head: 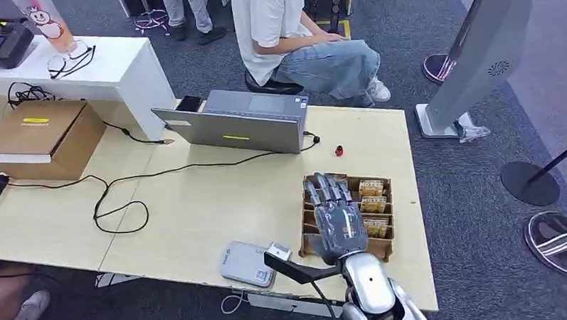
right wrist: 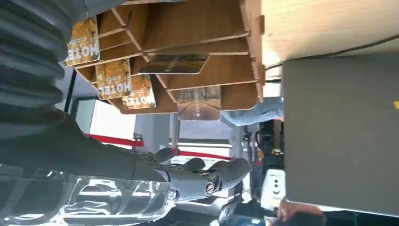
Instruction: Pass the card to the sensor for recognition and then transmit it.
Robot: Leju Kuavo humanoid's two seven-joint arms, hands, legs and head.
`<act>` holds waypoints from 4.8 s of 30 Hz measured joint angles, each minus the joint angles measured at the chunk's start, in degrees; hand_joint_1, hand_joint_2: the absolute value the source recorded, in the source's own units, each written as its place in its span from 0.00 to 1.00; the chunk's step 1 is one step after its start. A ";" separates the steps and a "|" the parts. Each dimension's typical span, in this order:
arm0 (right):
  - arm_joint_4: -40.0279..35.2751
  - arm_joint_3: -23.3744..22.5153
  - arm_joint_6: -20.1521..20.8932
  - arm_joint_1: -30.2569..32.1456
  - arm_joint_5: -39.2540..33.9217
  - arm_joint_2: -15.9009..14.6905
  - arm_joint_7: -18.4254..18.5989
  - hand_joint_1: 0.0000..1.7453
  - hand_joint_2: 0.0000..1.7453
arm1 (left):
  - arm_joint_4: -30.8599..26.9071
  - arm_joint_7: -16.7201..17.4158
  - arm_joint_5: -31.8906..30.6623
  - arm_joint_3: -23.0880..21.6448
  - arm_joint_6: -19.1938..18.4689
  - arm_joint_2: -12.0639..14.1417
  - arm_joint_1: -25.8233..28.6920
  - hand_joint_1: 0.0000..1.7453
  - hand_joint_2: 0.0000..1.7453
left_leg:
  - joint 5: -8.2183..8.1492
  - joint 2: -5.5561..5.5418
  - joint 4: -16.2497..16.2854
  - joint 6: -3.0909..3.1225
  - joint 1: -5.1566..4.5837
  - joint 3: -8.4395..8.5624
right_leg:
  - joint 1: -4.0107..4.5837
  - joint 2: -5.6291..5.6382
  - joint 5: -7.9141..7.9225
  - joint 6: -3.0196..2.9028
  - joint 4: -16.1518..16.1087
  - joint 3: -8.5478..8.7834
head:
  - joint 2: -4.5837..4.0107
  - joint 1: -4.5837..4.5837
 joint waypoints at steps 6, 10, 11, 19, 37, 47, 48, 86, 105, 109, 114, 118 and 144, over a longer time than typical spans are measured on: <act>-0.79 -2.47 -0.09 0.75 -0.15 -0.28 0.35 0.00 1.00 | -0.24 -0.39 -0.85 0.98 -0.33 -0.13 0.00 0.00 0.00 | 0.00 0.00 0.00 0.00 0.00 0.00 | 0.00 -0.01 0.00 0.00 -0.01 0.00 | 0.00 0.02; -0.79 -4.13 -0.35 1.41 -0.28 -0.52 0.48 0.00 1.00 | -0.24 -0.61 -1.42 1.25 -0.33 -0.13 -0.02 0.00 0.00 | 0.00 0.00 0.00 0.00 0.00 0.00 | 0.00 0.00 0.00 0.00 -0.01 0.00 | 0.00 0.02; -0.79 -4.57 -0.39 1.57 -0.44 -0.59 0.52 0.00 1.00 | -0.24 -0.74 -1.55 1.38 -0.33 -0.11 -0.02 0.00 0.00 | 0.00 0.00 0.00 0.00 0.00 0.00 | 0.00 0.00 0.00 0.00 -0.01 0.00 | 0.00 0.02; -0.79 -6.32 -0.50 2.45 -0.76 -0.96 0.70 0.00 1.00 | -0.22 -0.90 -2.08 1.92 0.07 0.04 -0.11 0.00 0.00 | 0.00 0.00 0.00 0.00 0.00 0.00 | 0.00 0.00 0.00 0.00 -0.01 0.00 | 0.00 0.02; -2.28 -7.15 -1.14 4.09 -2.08 -1.18 -1.16 0.18 1.00 | 1.42 -2.14 -3.48 1.95 2.65 1.40 -0.82 0.00 0.00 | 0.00 0.00 0.00 0.00 0.00 0.00 | 0.00 0.00 0.00 0.00 0.00 0.01 | 0.00 0.02; -2.14 -6.95 -0.92 3.35 -3.24 -0.94 -2.14 0.52 1.00 | 3.61 -2.67 -3.96 1.95 3.67 2.32 -1.39 0.00 0.00 | 0.00 0.00 0.00 0.00 0.00 -0.01 | 0.00 0.00 0.00 0.00 0.00 0.01 | 0.00 0.00; -2.01 -6.82 -0.85 3.13 -3.60 -0.83 -2.18 0.49 1.00 | 3.78 -2.67 -3.98 1.95 3.74 2.40 -1.41 0.00 0.00 | 0.00 0.00 0.00 0.00 0.00 -0.01 | 0.00 0.00 0.00 0.00 0.00 0.01 | 0.00 0.02; 7.25 -3.26 -0.85 -3.26 -6.12 1.25 -1.38 0.59 1.00 | 6.89 -2.71 -4.13 1.95 4.50 3.87 -2.24 0.00 0.00 | 0.00 0.00 0.00 0.00 0.00 0.00 | 0.00 -0.01 0.00 0.00 0.00 0.01 | 0.00 0.00; 7.34 -5.01 -1.38 -2.89 -5.84 0.85 -0.87 0.34 1.00 | 7.37 -2.71 -4.15 1.99 4.90 3.96 -2.24 0.00 0.00 | 0.00 0.00 0.00 0.00 0.00 0.01 | 0.00 0.00 0.00 0.00 0.00 0.01 | 0.00 0.00; 7.34 -5.42 -1.51 -2.86 -5.81 0.83 -0.85 0.26 1.00 | 7.37 -2.71 -4.18 2.03 4.81 3.93 -2.23 0.00 0.00 | 0.00 0.00 0.00 0.00 0.00 0.01 | 0.00 0.00 0.00 0.00 0.00 0.01 | 0.00 0.02; 7.32 -6.23 -1.51 -2.83 -5.81 0.83 -0.83 0.25 1.00 | 7.37 -2.71 -4.24 2.14 4.68 3.93 -2.23 0.00 0.00 | 0.00 0.00 0.00 0.00 0.00 0.01 | 0.00 0.00 0.00 0.00 0.00 0.01 | 0.00 0.02; 7.30 -6.65 -1.53 -2.66 -5.55 0.83 -0.74 0.24 1.00 | 7.37 -2.71 -4.24 2.25 4.59 3.93 -2.23 0.00 0.00 | 0.00 0.00 0.00 0.00 0.00 0.01 | 0.00 0.00 0.00 0.00 0.00 0.01 | 0.00 0.02; 4.98 -9.53 -1.79 -0.19 -3.93 0.59 -0.39 0.44 1.00 | 7.82 -2.65 -4.57 2.38 4.87 4.31 -2.26 0.00 0.00 | 0.00 0.00 0.00 0.00 0.00 0.01 | 0.00 0.00 0.01 0.00 0.00 0.01 | 0.00 0.00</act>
